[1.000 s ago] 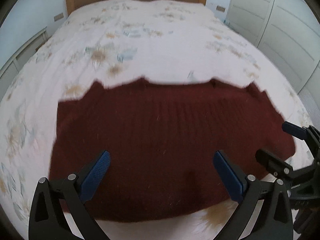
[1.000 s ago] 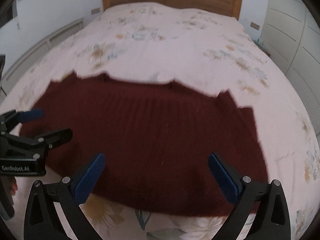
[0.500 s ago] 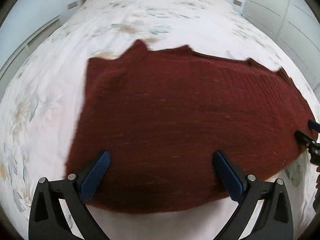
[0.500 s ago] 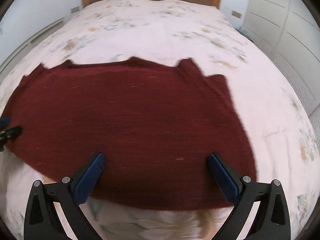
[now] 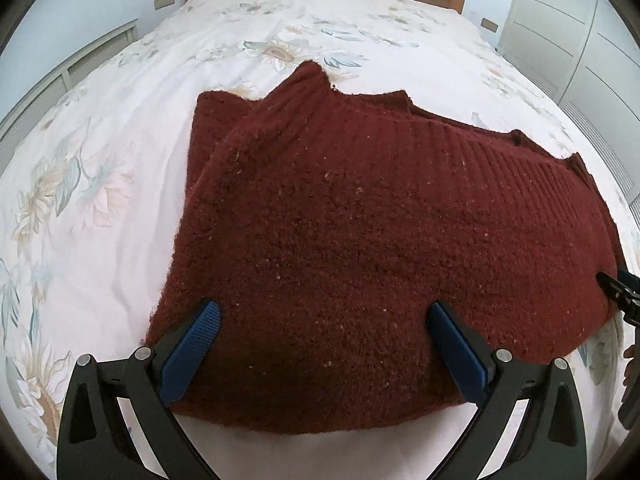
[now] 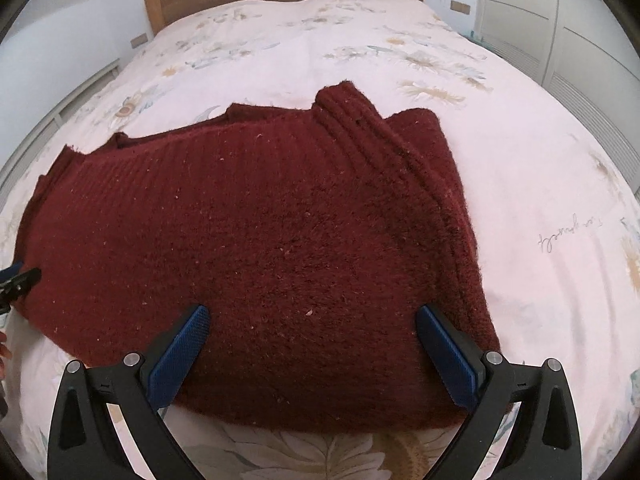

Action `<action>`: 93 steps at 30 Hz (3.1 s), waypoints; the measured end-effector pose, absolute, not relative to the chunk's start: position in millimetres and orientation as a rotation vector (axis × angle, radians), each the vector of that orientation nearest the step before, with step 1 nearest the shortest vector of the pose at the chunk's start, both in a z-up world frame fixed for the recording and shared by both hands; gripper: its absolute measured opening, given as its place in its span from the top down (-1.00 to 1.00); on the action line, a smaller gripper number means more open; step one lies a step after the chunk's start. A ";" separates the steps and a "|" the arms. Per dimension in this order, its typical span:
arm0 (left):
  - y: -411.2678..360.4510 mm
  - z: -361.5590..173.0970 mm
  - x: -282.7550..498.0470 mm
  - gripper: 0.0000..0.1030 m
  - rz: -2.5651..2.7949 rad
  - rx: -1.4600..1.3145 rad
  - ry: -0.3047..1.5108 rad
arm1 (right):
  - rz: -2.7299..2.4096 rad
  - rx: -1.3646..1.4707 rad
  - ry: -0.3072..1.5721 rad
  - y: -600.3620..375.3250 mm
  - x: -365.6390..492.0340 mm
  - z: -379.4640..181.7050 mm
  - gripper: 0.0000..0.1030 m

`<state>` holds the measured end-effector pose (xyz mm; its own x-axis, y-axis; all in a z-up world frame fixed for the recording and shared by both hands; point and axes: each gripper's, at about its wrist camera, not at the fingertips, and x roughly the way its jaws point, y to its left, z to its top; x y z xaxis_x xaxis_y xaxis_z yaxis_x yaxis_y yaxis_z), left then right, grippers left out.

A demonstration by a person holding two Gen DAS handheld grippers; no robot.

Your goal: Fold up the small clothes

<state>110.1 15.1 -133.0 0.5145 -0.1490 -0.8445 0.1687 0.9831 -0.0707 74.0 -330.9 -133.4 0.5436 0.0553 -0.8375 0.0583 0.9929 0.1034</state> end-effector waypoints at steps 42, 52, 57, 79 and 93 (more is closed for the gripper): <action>68.8 -138.2 157.7 -0.81 -0.232 -0.237 1.293 | -0.077 0.088 1.062 -353.9 10.6 -78.6 -1.00; 46.0 -118.5 152.4 0.45 -0.299 -0.261 1.293 | -0.058 0.104 1.044 -357.4 9.5 -72.8 -1.00; 30.5 -78.5 146.2 0.48 -0.300 -0.246 1.237 | -0.048 0.119 1.025 -365.1 5.4 -66.8 -1.00; -243.6 10.3 158.5 0.52 -0.627 0.082 1.159 | -0.172 0.229 0.903 -451.3 -17.7 -21.7 -1.00; -306.0 -85.5 129.3 0.26 -0.510 0.239 1.223 | -0.240 0.249 1.042 -473.3 -33.7 -66.3 -1.00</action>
